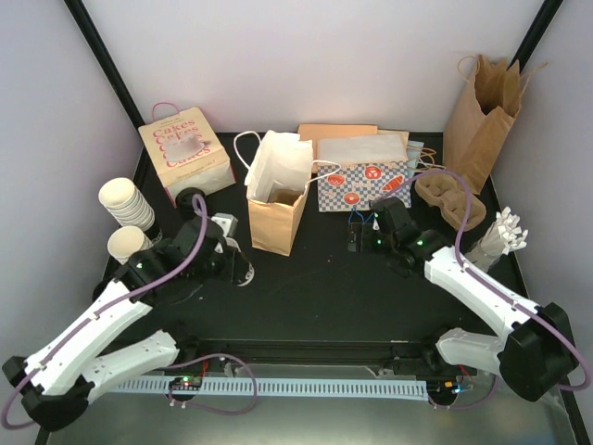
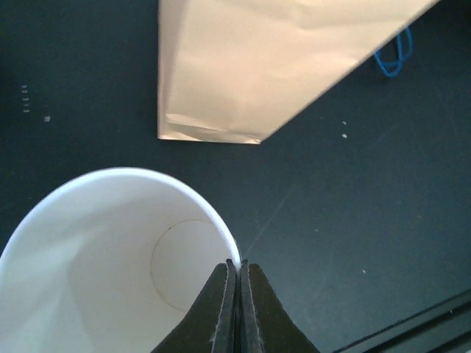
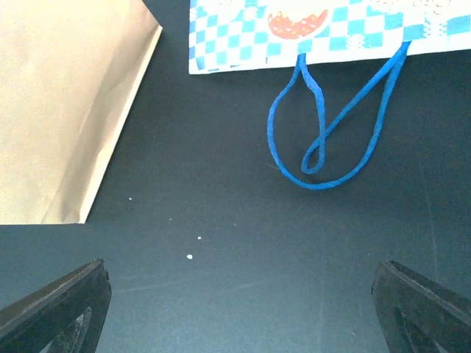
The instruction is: Pack the takeout coffee
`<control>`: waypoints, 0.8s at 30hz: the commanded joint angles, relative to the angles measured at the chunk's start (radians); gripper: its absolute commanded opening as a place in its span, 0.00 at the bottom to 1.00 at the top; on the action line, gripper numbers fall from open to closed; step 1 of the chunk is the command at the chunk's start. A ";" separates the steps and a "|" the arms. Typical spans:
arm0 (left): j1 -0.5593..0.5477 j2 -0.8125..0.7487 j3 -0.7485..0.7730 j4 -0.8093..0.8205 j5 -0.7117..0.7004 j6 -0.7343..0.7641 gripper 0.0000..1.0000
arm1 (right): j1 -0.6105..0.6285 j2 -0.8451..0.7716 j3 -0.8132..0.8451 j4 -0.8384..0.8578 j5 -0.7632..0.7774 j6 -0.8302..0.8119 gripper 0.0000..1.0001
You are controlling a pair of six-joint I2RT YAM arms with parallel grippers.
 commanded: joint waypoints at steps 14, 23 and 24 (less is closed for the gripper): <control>-0.409 0.147 -0.054 0.243 -0.315 -0.096 0.02 | -0.006 0.032 -0.038 0.139 -0.027 -0.007 0.99; -0.440 0.192 -0.064 0.313 -0.305 -0.076 0.02 | -0.006 0.014 -0.058 0.137 -0.024 -0.019 0.99; -0.442 0.195 -0.065 0.315 -0.305 -0.075 0.02 | -0.006 0.014 -0.058 0.136 -0.021 -0.020 0.99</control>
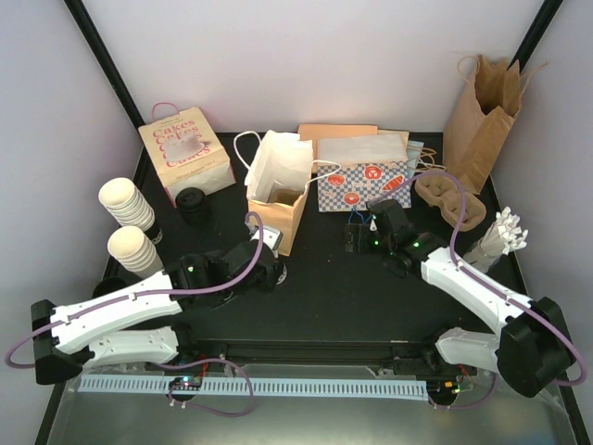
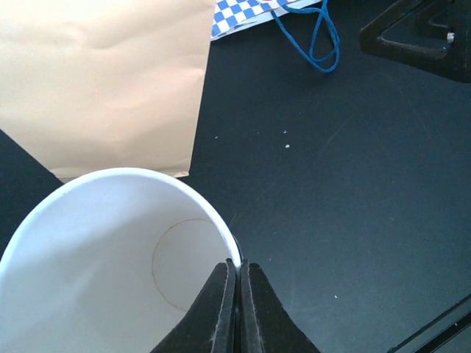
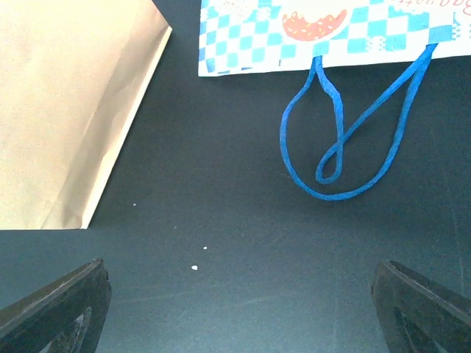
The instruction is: Pack the takeout coffee
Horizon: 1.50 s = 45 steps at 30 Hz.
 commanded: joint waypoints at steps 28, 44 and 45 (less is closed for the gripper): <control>-0.049 0.230 -0.001 0.120 0.037 0.045 0.02 | -0.006 -0.029 -0.034 0.012 0.011 -0.026 0.99; -0.051 0.251 -0.032 0.160 0.058 0.023 0.19 | -0.006 -0.041 -0.043 0.008 0.014 -0.023 0.99; -0.051 0.249 -0.032 0.159 0.057 0.022 0.19 | -0.006 -0.041 -0.043 0.008 0.016 -0.024 0.99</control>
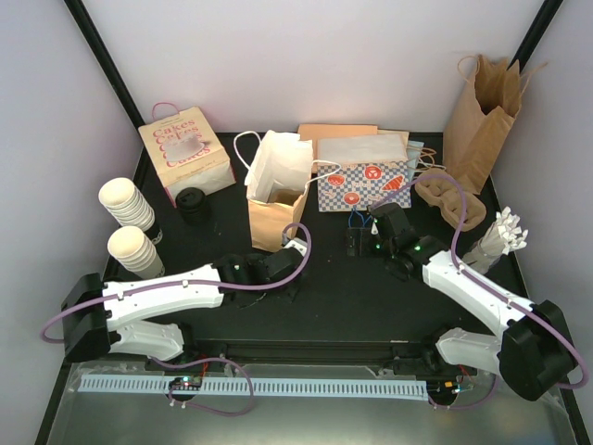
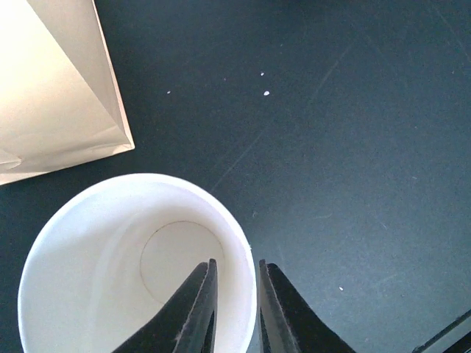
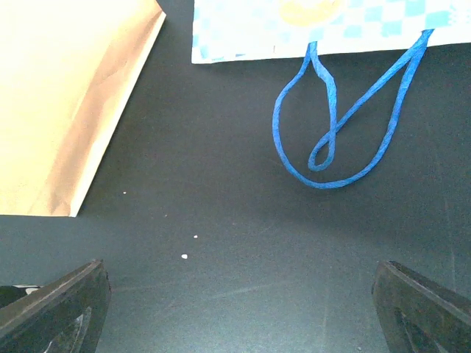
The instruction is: Pack the takeout coffee
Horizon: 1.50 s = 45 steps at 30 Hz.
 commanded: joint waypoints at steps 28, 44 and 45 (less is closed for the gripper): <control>0.087 -0.484 0.032 -0.225 -0.149 -0.002 0.97 | -0.006 -0.025 -0.002 -0.003 0.037 -0.014 0.99; 0.696 -0.449 -0.048 -0.260 0.199 0.126 0.99 | -0.006 0.007 0.008 0.009 0.073 -0.005 1.00; 0.738 -0.435 -0.042 -0.256 0.212 0.140 0.99 | -0.006 0.003 0.001 0.023 0.076 -0.008 1.00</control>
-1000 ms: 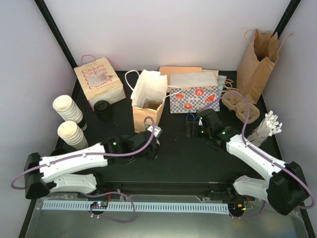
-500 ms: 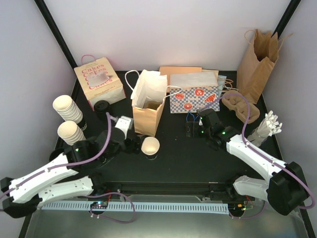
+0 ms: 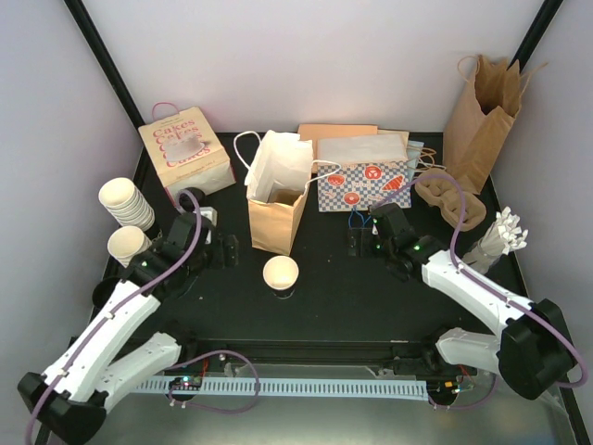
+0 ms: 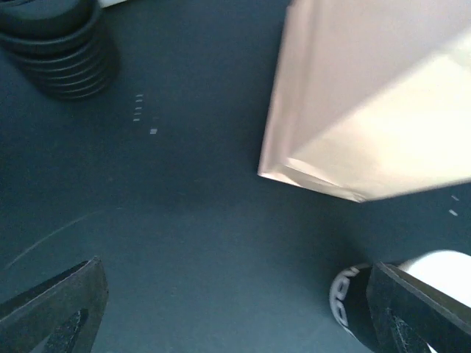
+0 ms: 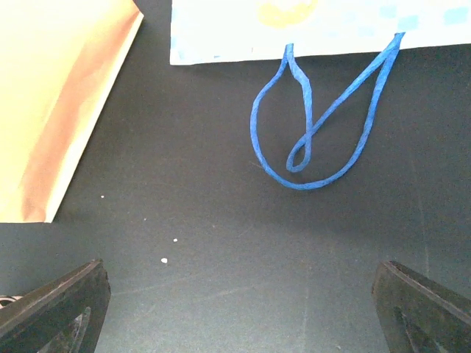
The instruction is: Pack the takeout coffee
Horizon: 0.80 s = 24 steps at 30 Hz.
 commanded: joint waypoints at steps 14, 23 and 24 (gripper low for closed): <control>0.341 0.410 0.267 0.075 0.000 0.066 0.99 | -0.006 0.055 -0.085 0.178 -0.030 -0.016 0.98; 0.486 0.563 0.370 0.111 -0.006 0.052 0.99 | -0.006 -0.029 -0.236 0.366 -0.075 -0.019 0.98; 0.489 0.592 0.400 0.084 -0.021 0.054 0.99 | -0.007 -0.032 -0.238 0.369 -0.078 -0.021 0.99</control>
